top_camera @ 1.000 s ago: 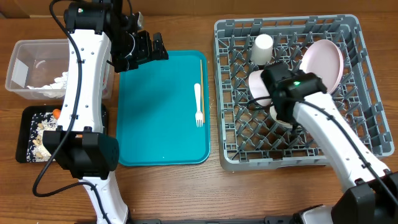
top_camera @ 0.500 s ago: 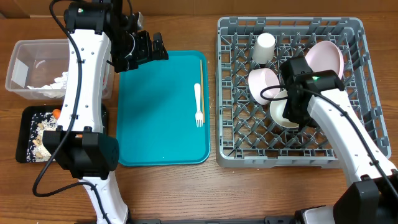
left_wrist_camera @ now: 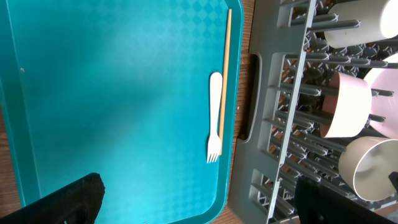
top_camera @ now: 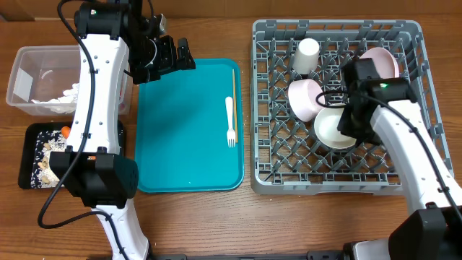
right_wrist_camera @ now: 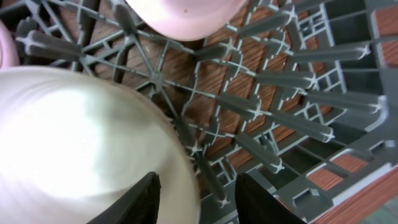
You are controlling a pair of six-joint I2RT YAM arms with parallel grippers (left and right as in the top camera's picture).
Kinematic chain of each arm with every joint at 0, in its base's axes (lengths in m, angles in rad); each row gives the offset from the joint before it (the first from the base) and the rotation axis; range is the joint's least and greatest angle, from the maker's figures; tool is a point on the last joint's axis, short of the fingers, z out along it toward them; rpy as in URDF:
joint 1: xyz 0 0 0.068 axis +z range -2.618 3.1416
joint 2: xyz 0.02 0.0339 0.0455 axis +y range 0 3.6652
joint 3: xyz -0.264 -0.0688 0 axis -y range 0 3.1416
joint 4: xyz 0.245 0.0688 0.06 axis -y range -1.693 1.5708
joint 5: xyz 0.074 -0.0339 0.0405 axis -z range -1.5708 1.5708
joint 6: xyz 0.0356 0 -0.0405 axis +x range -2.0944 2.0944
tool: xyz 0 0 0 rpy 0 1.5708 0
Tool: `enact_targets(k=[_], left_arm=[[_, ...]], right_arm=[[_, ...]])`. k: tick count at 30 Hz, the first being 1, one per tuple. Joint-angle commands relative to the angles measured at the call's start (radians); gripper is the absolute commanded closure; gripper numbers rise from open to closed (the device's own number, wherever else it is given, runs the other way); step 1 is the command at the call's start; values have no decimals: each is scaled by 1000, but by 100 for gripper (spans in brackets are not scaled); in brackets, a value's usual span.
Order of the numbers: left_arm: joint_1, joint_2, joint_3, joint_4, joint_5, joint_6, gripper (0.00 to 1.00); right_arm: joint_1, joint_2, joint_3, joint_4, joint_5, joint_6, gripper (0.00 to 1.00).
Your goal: Sort waste into correct bins and load items into the dishwasher rack
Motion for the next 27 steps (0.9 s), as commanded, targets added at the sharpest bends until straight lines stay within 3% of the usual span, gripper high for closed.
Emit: enact_targets(k=[1,8,27], left_arm=[[-6,-32,22,3,0,8,0],[-6,-32,22,3,0,8,0],[-6,-32,22,3,0,8,0]], right_arm=[[-72,-24,26,23,-159,-72,58],[-213,-24,26,60,-491,-177,59],[-260,-24,-6,31,-490,-174,70]])
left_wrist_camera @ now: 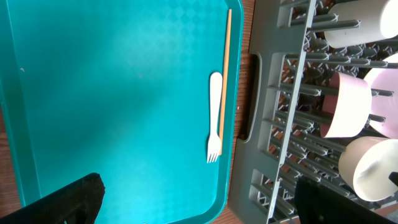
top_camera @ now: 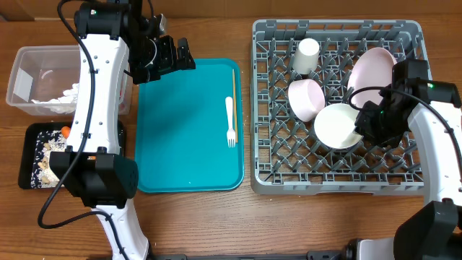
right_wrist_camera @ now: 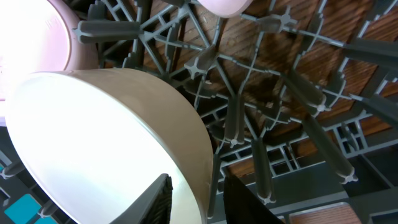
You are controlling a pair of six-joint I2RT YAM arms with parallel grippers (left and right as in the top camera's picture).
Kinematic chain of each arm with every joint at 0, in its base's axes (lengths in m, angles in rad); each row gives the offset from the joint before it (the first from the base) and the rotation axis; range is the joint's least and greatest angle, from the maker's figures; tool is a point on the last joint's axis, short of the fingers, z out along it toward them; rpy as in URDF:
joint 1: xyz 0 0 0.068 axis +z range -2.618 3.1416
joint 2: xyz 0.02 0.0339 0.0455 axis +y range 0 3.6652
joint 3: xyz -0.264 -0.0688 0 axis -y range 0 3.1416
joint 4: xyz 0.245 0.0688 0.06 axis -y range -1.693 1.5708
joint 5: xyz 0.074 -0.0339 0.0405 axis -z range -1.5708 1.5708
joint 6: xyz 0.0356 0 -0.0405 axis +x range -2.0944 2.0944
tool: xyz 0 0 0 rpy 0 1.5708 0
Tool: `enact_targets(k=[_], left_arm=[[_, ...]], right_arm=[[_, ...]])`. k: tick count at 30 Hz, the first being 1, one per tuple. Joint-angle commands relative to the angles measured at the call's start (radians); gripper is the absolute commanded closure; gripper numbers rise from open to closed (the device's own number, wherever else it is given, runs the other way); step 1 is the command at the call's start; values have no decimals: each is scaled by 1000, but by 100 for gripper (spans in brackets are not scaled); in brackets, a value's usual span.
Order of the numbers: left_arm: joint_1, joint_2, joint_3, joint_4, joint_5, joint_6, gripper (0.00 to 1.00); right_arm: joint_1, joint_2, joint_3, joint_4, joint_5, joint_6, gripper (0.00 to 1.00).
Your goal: Sort waste into correct bins and load items into the dishwasher rack
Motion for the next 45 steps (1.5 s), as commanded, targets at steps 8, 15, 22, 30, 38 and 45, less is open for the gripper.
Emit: enact_targets(k=[8,15,22,30,38,45], left_arm=[[-6,-32,22,3,0,8,0],[-6,-32,22,3,-1,8,0],[-6,-32,22,3,-1,8,0],[-6,-32,22,3,0,8,0],[-6,-32,22,3,0,8,0],[-6,-32,22,3,0,8,0]], right_arm=[[-2,-24,-6,8,-9,-4,74],[-2,-24,-7,9,-9,-4,74],[-2,-24,-8,8,-6,-4,76],[-2,-24,-42,32,-6,-4,77],[-2,-24,-40,35,6,-4,87],[-2,-25,-14,15,47,-4,96]])
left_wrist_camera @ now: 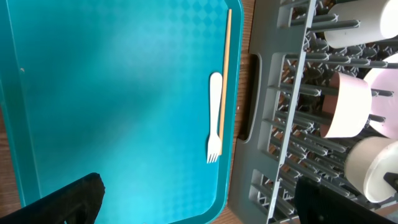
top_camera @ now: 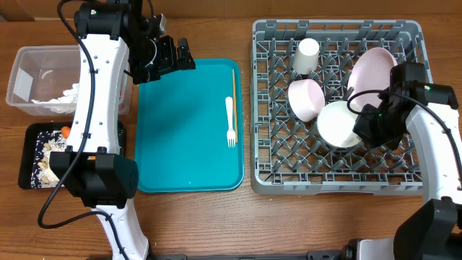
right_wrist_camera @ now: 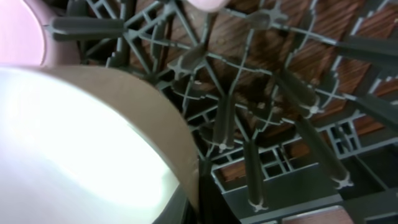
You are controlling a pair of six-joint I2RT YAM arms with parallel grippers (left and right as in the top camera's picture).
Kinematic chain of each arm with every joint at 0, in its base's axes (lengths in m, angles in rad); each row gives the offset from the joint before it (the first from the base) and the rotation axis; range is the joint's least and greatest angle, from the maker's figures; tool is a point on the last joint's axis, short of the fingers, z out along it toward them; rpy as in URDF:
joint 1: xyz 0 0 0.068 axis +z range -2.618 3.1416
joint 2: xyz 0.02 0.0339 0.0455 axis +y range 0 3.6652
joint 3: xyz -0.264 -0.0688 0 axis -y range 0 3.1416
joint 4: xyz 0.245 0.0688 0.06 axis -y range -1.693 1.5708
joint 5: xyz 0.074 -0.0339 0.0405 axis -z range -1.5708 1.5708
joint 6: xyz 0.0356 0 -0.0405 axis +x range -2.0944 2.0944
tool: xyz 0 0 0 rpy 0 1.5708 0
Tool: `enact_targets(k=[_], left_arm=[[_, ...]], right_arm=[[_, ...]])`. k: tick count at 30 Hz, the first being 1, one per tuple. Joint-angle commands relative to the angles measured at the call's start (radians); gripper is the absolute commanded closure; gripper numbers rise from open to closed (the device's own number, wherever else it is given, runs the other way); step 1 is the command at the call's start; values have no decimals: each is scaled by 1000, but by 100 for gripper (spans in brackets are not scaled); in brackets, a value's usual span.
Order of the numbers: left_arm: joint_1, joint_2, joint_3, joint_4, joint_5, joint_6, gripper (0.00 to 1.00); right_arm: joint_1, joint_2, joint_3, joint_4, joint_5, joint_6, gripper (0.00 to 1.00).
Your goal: Sort waste into correct bins and load items into the dishwasher rack
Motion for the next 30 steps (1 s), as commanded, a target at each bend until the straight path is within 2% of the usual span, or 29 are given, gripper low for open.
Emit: enact_targets(k=[1,6,11,13,15,19,23,27,30], left_arm=[[-6,-32,22,3,0,8,0],[-6,-32,22,3,0,8,0],[-6,-32,22,3,0,8,0],[-6,-32,22,3,0,8,0],[-6,-32,22,3,0,8,0],[-6,-32,22,3,0,8,0],[-6,-32,22,3,0,8,0],[-6,-32,22,3,0,8,0],[-6,-32,22,3,-1,8,0]], right_arm=[[-2,-25,35,-17,18,-4,96],[-2,-25,169,-146,135,0,96],[5,-26,413,-337,332,87,96],[17,-26,490,-403,436,169,96],[46,-42,533,-420,523,214,96],[134,-80,530,-420,643,295,96],[286,-102,492,-420,769,369,96],[453,-126,358,-420,950,485,96],[531,-126,229,-420,1013,574,96]])
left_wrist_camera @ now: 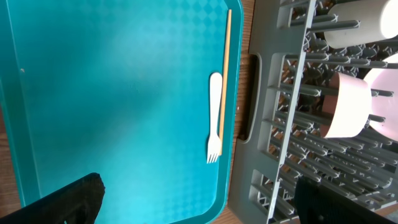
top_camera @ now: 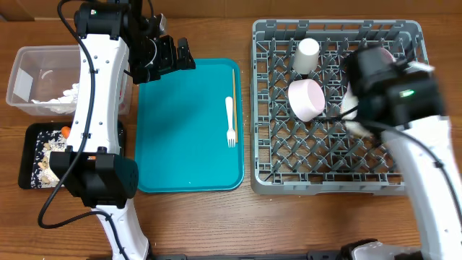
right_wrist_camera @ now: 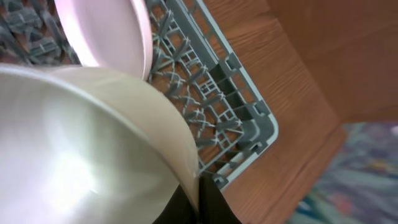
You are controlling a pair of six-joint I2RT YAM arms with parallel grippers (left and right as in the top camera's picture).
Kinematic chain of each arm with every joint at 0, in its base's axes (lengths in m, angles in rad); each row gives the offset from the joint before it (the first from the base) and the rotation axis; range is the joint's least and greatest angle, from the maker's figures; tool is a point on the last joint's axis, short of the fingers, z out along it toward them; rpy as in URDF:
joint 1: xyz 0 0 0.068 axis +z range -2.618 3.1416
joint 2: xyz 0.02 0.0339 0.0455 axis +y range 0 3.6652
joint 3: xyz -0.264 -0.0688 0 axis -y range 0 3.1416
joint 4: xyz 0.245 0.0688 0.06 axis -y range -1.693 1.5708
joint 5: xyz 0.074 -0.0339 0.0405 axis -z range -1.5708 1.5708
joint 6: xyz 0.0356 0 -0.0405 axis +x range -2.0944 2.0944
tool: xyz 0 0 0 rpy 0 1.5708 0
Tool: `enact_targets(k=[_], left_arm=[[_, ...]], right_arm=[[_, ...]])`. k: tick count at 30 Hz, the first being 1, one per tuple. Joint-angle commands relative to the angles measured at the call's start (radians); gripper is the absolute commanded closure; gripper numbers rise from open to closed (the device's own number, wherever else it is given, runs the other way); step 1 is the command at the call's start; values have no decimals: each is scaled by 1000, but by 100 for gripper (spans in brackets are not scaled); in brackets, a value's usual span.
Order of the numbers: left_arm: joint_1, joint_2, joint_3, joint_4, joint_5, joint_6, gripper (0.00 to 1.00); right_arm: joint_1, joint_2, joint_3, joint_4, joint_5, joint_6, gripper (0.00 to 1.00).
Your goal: Sort waste into correct bins and load items into the dishwasher rack
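Observation:
A cream white bowl fills the right wrist view, held by its rim in my shut right gripper, high over the right side of the grey dishwasher rack. Overhead, the raised right arm hides most of the bowl. A pink bowl stands in the rack beside it. A pink cup and a white cup lie in the rack. A white plastic fork and a wooden chopstick lie on the teal tray. My left gripper hangs open over the tray's far left corner.
At the far left stands a clear bin holding white waste, with a black tray of food scraps in front of it. The rack's corner and the bare wooden table show beyond the bowl.
My right gripper, shut on the bowl's rim, has risen from among the rack's tines to well above the rack. The left arm, fork and chopstick have not moved.
My right gripper first stood open around the white bowl's rim low in the rack. Then the bowl stood tilted with the fingers closer together. After that they were shut on the rim, and now the bowl hangs above the rack. The left arm stayed still throughout.

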Motion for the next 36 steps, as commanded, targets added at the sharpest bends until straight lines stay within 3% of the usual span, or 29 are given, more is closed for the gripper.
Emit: enact_targets(k=[1,5,15,21,36], left_arm=[[-6,-32,22,2,0,8,0],[-6,-32,22,2,0,8,0],[-6,-32,22,2,0,8,0],[-6,-32,22,2,0,8,0],[-6,-32,22,2,0,8,0]], right_arm=[[74,-14,-143,2,186,181,96],[148,-5,-293,2,302,293,96],[343,19,-357,2,411,359,96],[340,36,-383,3,535,383,96],[349,213,-389,13,487,377,96]])
